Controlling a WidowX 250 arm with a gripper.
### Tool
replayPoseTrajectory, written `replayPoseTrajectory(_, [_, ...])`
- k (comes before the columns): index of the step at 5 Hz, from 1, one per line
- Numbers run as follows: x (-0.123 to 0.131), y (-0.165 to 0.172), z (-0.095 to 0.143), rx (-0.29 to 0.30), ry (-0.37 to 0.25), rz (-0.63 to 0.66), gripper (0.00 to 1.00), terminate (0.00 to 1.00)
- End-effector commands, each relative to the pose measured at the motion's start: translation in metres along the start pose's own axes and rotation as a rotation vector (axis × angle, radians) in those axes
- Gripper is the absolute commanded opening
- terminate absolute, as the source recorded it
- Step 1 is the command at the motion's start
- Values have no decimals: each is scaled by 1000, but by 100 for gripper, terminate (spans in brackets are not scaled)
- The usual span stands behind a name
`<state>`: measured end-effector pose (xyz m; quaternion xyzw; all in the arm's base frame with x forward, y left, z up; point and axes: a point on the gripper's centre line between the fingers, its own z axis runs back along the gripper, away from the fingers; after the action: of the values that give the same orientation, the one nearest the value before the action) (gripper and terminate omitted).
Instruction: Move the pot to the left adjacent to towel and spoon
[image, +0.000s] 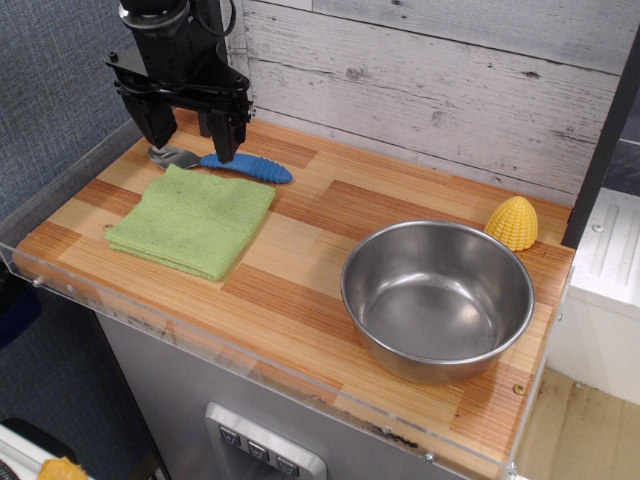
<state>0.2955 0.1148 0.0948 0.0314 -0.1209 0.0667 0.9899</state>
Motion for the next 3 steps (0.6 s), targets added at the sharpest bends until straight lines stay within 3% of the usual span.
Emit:
replayPoseTrajectory(1, [0, 0, 0, 0, 0, 0, 100, 0])
replayPoseTrajectory(3, [-9, -37, -1, -39, -5, -69, 100, 0])
